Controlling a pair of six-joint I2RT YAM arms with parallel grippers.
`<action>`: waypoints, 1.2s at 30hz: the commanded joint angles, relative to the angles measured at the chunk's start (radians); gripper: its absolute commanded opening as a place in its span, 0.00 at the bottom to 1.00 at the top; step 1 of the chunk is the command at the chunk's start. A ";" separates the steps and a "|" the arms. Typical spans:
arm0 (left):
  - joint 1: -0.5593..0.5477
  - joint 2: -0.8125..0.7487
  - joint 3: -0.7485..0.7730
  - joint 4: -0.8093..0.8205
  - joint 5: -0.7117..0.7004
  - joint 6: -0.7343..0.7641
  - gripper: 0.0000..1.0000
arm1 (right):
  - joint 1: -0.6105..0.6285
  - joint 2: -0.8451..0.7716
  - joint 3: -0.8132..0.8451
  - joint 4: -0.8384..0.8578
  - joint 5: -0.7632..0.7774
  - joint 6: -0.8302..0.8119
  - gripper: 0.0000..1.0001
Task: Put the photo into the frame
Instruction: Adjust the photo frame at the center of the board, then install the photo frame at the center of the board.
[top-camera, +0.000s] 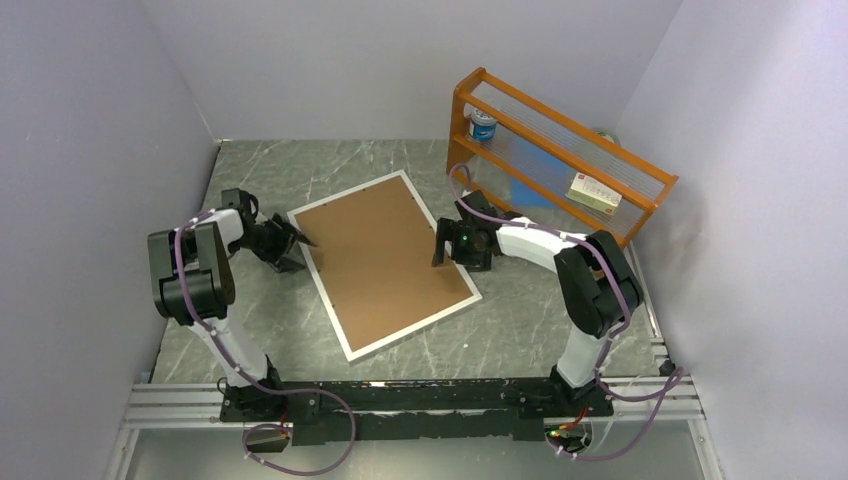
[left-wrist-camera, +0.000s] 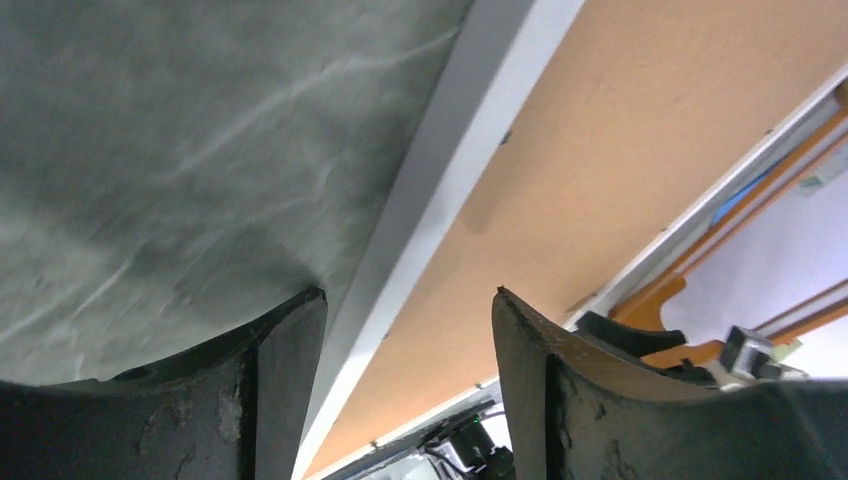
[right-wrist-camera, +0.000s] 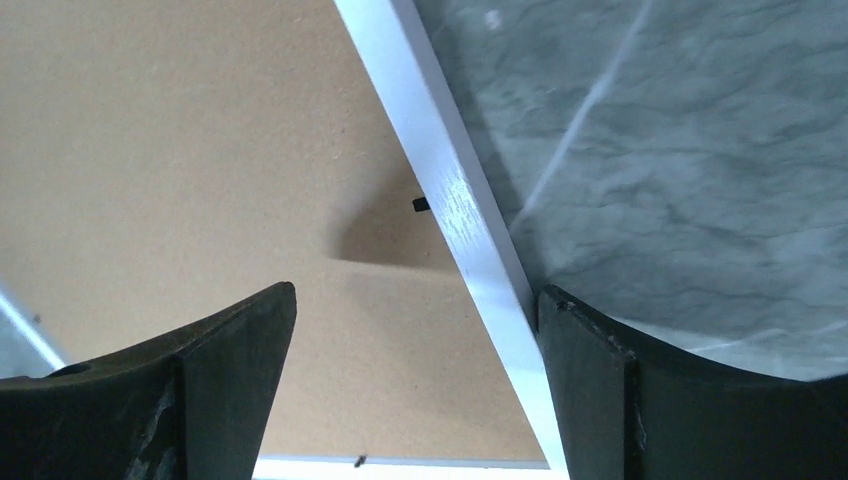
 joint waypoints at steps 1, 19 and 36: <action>0.006 0.110 0.084 0.036 0.068 0.021 0.67 | 0.039 -0.037 -0.063 0.106 -0.223 0.018 0.92; 0.044 0.191 0.298 -0.053 0.011 0.044 0.66 | 0.225 -0.008 0.036 0.063 -0.082 0.108 0.75; 0.061 -0.398 -0.145 -0.220 -0.242 -0.010 0.71 | 0.355 0.274 0.531 0.071 -0.401 -0.045 0.39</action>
